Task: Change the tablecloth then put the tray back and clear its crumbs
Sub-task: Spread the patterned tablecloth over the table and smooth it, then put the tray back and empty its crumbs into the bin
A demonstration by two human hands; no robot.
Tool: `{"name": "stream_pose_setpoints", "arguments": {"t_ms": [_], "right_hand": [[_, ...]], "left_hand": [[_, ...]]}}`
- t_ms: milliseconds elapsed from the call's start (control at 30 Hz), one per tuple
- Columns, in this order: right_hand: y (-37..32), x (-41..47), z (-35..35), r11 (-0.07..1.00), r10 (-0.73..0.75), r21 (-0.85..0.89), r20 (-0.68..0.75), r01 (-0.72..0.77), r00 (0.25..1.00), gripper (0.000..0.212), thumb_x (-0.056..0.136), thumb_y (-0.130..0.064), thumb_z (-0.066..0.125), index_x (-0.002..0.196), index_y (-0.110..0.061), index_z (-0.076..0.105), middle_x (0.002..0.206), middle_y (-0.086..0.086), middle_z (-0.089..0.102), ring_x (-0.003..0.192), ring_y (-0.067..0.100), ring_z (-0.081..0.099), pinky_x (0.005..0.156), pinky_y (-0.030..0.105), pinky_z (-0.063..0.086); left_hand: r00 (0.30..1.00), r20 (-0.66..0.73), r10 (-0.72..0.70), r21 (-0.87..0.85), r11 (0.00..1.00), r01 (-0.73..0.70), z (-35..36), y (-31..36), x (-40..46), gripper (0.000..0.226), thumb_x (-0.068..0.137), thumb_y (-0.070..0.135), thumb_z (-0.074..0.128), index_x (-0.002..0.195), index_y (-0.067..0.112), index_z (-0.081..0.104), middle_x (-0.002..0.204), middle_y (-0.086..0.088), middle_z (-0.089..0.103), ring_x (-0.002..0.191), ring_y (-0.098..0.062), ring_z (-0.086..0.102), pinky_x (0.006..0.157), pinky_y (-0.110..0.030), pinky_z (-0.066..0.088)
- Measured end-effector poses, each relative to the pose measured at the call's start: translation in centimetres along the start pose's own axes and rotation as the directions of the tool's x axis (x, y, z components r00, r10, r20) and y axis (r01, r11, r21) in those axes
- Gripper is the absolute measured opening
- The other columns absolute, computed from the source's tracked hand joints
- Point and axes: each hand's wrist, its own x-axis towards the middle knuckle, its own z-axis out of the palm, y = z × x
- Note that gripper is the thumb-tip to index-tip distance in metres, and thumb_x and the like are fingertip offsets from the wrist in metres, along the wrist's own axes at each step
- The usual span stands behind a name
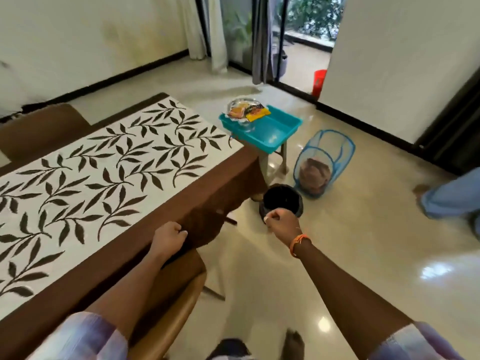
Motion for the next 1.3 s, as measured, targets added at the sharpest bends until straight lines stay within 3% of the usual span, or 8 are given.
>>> {"name": "stream_pose_setpoints", "arguments": {"t_ms": [67, 233, 633, 833, 967, 1100, 1167, 1300], "right_hand": [[-0.6, 4.4, -2.6, 1.0, 0.013, 0.002, 0.043, -0.013, 0.999, 0.01, 0.083, -0.015, 0.062, 0.081, -0.011, 0.071, 0.081, 0.005, 0.069, 0.079, 0.02, 0.063, 0.065, 0.026, 0.047], [-2.9, 15.5, -6.6, 0.986, 0.079, 0.142, 0.068, -0.089, 0.994, 0.015, 0.085, -0.027, 0.063, 0.073, -0.019, 0.066, 0.077, 0.001, 0.069, 0.072, 0.018, 0.062, 0.064, 0.03, 0.048], [-6.9, 47.0, -7.3, 0.929, 0.283, 0.225, 0.073, -0.293, 0.956, 0.017, 0.091, -0.022, 0.058, 0.09, -0.007, 0.065, 0.078, 0.005, 0.066, 0.065, 0.015, 0.058, 0.056, 0.027, 0.047], [-9.4, 61.5, -5.8, 0.908, 0.375, 0.204, -0.009, -0.365, 0.927, 0.018, 0.086, -0.023, 0.061, 0.069, -0.015, 0.06, 0.078, 0.011, 0.067, 0.07, 0.023, 0.061, 0.063, 0.039, 0.053], [-9.0, 71.8, -4.6, 0.944, 0.328, 0.065, -0.094, -0.323, 0.94, 0.027, 0.073, -0.034, 0.061, 0.06, -0.011, 0.062, 0.073, 0.018, 0.068, 0.071, 0.033, 0.064, 0.071, 0.051, 0.057], [-8.5, 80.5, -3.2, 0.966, 0.251, -0.027, -0.138, -0.257, 0.958, 0.035, 0.067, -0.042, 0.056, 0.056, -0.008, 0.059, 0.067, 0.022, 0.061, 0.069, 0.036, 0.064, 0.071, 0.053, 0.055], [-7.7, 84.3, -2.5, 0.962, 0.271, 0.0, -0.151, -0.274, 0.951, 0.041, 0.065, -0.045, 0.056, 0.058, -0.005, 0.059, 0.063, 0.022, 0.054, 0.066, 0.033, 0.062, 0.071, 0.055, 0.054], [-7.2, 88.8, -1.5, 0.922, 0.387, 0.051, -0.033, -0.385, 0.922, 0.032, 0.084, -0.041, 0.058, 0.064, -0.017, 0.051, 0.068, 0.005, 0.053, 0.073, 0.023, 0.055, 0.081, 0.041, 0.054]], "left_hand": [[0.999, -0.039, -0.027, -0.04, 0.999, 0.026, 0.2, 3.8, 1.2, 0.007, 0.094, 0.023, 0.06, 0.09, 0.017, 0.06, 0.089, -0.001, 0.058, 0.087, -0.016, 0.056, 0.08, -0.028, 0.041], [0.988, -0.074, -0.133, -0.161, 0.98, 0.12, 1.1, 11.2, 7.4, 0.033, 0.093, 0.029, 0.061, 0.121, 0.011, 0.062, 0.12, -0.005, 0.063, 0.114, -0.023, 0.057, 0.1, -0.035, 0.043], [0.986, -0.16, -0.048, -0.309, 0.951, -0.004, -0.2, 24.9, 40.0, 0.009, 0.084, 0.025, 0.062, 0.087, 0.018, 0.066, 0.096, -0.003, 0.071, 0.091, -0.026, 0.068, 0.085, -0.038, 0.054], [0.987, -0.14, -0.078, -0.337, 0.941, 0.026, 0.4, 31.3, 56.8, 0.021, 0.087, 0.02, 0.062, 0.104, 0.01, 0.069, 0.103, -0.001, 0.068, 0.097, -0.019, 0.062, 0.086, -0.023, 0.04], [0.932, 0.069, -0.356, -0.608, 0.726, 0.322, 4.1, 31.0, 66.0, 0.067, 0.067, 0.046, 0.067, 0.121, 0.009, 0.053, 0.112, -0.018, 0.066, 0.102, -0.035, 0.066, 0.088, -0.043, 0.055], [0.861, 0.259, -0.438, -0.714, 0.513, 0.476, 7.4, 30.7, 71.3, 0.065, 0.072, 0.045, 0.074, 0.116, 0.005, 0.048, 0.073, -0.011, 0.046, 0.057, -0.019, 0.05, 0.049, -0.025, 0.044], [0.85, 0.271, -0.453, -0.721, 0.49, 0.491, 8.8, 30.8, 73.8, 0.069, 0.078, 0.039, 0.075, 0.126, -0.002, 0.045, 0.068, -0.006, 0.04, 0.051, -0.015, 0.04, 0.049, -0.023, 0.035], [0.852, 0.276, -0.445, -0.774, 0.423, 0.472, 10.8, 31.0, 77.8, 0.057, 0.088, 0.018, 0.069, 0.136, 0.001, 0.044, 0.111, -0.021, 0.064, 0.091, -0.026, 0.066, 0.065, -0.027, 0.044]]}}
